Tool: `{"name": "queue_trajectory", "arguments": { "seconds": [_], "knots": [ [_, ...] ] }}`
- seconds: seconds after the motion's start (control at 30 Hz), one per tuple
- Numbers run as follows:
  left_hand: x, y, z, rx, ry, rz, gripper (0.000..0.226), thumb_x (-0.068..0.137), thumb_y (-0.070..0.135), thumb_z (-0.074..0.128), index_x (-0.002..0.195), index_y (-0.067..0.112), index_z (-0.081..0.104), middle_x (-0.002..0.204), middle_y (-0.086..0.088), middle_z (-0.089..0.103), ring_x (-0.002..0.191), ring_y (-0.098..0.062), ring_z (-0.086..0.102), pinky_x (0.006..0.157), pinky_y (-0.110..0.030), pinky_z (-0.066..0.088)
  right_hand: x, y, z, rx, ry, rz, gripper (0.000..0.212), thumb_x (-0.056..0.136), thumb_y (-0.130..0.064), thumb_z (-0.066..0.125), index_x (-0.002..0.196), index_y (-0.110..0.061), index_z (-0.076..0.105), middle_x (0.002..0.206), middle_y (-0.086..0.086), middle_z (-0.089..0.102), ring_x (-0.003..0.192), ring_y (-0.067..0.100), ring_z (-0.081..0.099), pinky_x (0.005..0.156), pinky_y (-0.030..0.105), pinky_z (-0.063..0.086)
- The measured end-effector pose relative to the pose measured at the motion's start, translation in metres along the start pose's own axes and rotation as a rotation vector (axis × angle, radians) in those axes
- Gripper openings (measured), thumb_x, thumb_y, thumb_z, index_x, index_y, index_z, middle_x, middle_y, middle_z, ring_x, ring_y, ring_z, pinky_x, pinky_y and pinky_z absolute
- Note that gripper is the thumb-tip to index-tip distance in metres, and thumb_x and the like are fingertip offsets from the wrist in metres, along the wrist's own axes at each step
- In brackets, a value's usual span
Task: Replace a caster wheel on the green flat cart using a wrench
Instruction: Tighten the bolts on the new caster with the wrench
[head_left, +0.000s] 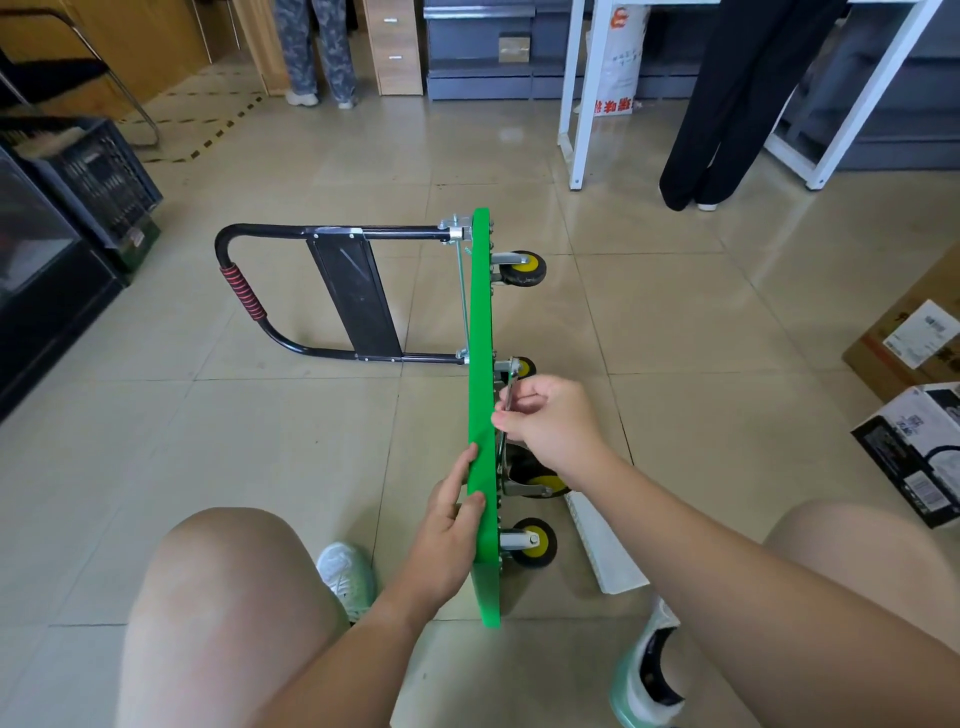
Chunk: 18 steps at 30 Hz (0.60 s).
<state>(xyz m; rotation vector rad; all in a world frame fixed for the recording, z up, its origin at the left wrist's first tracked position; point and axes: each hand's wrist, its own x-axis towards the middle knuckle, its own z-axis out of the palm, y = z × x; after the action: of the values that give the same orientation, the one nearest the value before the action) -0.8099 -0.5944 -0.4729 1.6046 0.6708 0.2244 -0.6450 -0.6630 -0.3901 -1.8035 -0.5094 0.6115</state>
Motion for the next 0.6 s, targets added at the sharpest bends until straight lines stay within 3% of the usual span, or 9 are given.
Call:
{"name": "queue_trajectory", "arguments": {
  "seconds": [0.13, 0.23, 0.37, 0.5, 0.6],
  "knots": [
    [-0.001, 0.001, 0.000, 0.013, 0.016, -0.003, 0.050, 0.112, 0.036, 0.038, 0.139, 0.078, 0.033, 0.151, 0.010, 0.045, 0.126, -0.011, 0.059, 0.112, -0.045, 0.048, -0.033, -0.010, -0.018, 0.053, 0.021, -0.111, 0.018, 0.079, 0.004, 0.078, 0.092, -0.006, 0.070, 0.090, 0.003, 0.077, 0.084, 0.009, 0.074, 0.076, 0.017, 0.057],
    [0.000, -0.002, 0.002, 0.009, 0.031, 0.023, 0.050, 0.111, 0.036, 0.039, 0.139, 0.077, 0.034, 0.153, 0.009, 0.044, 0.127, -0.006, 0.057, 0.114, -0.043, 0.046, -0.062, 0.001, -0.021, 0.121, -0.003, -0.130, 0.022, 0.078, 0.009, 0.077, 0.089, -0.008, 0.070, 0.090, -0.001, 0.078, 0.085, 0.009, 0.074, 0.077, 0.017, 0.056],
    [0.002, -0.004, 0.002, -0.014, 0.022, 0.029, 0.050, 0.096, 0.053, 0.042, 0.141, 0.074, 0.035, 0.157, 0.011, 0.043, 0.137, -0.006, 0.051, 0.119, -0.044, 0.041, -0.085, 0.033, -0.009, 0.128, 0.040, -0.229, 0.029, 0.076, 0.013, 0.078, 0.085, -0.013, 0.070, 0.092, -0.004, 0.078, 0.089, 0.007, 0.074, 0.079, 0.016, 0.055],
    [0.002, -0.003, 0.003, -0.043, 0.025, 0.038, 0.051, 0.095, 0.050, 0.042, 0.140, 0.074, 0.038, 0.157, 0.013, 0.044, 0.140, 0.000, 0.046, 0.123, -0.040, 0.035, -0.090, 0.061, 0.006, 0.091, 0.052, -0.372, 0.039, 0.080, 0.005, 0.074, 0.091, -0.032, 0.071, 0.103, 0.000, 0.076, 0.103, 0.021, 0.073, 0.088, 0.040, 0.060],
    [0.001, -0.002, 0.003, -0.052, 0.020, 0.039, 0.050, 0.095, 0.048, 0.043, 0.138, 0.074, 0.039, 0.156, 0.013, 0.044, 0.139, 0.003, 0.046, 0.124, -0.039, 0.033, -0.089, 0.077, 0.013, 0.050, 0.057, -0.396, 0.045, 0.081, 0.013, 0.068, 0.091, -0.030, 0.068, 0.107, 0.000, 0.075, 0.110, 0.023, 0.071, 0.085, 0.048, 0.061]
  ]
}}
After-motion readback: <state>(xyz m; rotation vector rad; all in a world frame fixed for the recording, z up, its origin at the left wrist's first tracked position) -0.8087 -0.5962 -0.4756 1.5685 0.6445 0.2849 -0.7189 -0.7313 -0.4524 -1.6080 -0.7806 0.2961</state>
